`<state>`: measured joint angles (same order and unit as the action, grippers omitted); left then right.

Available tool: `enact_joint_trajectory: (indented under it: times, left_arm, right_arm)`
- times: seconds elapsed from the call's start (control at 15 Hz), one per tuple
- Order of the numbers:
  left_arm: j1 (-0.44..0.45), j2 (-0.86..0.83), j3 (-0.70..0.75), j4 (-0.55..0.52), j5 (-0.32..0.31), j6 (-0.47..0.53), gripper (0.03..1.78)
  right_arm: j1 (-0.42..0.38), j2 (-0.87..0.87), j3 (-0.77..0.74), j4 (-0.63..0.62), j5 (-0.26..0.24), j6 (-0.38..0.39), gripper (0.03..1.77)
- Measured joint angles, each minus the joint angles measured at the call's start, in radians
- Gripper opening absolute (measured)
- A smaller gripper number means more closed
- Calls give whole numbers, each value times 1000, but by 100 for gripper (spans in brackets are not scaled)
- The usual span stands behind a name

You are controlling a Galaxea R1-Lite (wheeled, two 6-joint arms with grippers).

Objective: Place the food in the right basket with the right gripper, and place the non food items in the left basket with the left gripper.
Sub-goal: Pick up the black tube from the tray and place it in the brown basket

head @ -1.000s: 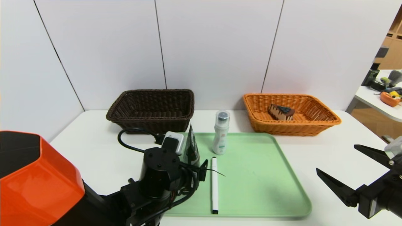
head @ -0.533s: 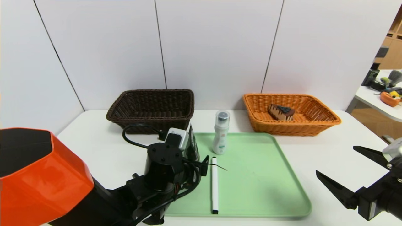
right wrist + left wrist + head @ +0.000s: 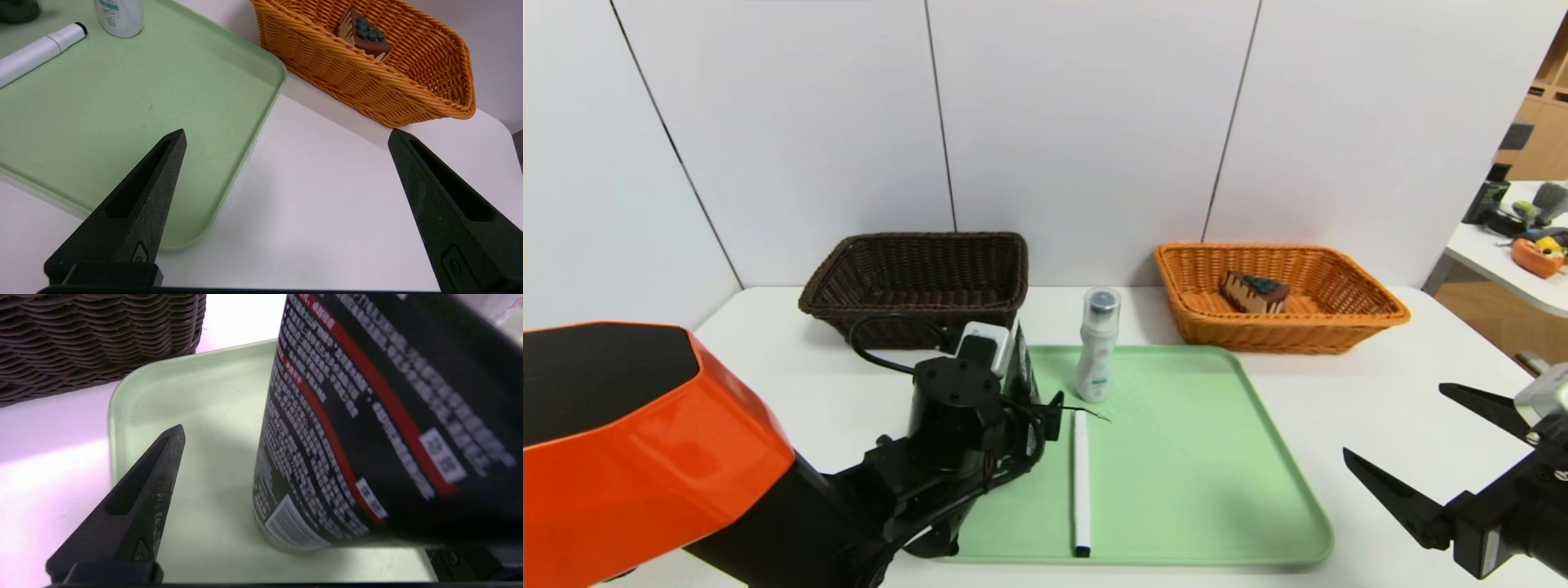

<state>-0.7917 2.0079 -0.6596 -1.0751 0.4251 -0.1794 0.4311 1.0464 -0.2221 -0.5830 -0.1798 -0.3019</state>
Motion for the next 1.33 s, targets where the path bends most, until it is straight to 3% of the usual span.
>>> enact_joint_trajectory:
  times: [0.4,0.6,0.87,0.93,1.33]
  left_arm:
    - [10,21,-22,0,-1,16,168]
    - [13,22,-20,-4,-6,23,116]
    - [14,20,-19,-6,-6,23,74]
    - [14,18,-21,-10,-6,23,53]
    - [14,-2,-22,-4,-7,34,52]
  right_arm:
    - [4,1,6,0,1,-1,170]
    - [4,2,5,0,1,-1,170]
    - [6,3,4,1,1,-1,170]
    - [6,4,5,0,1,-1,170]
    - [6,5,6,1,1,-1,170]
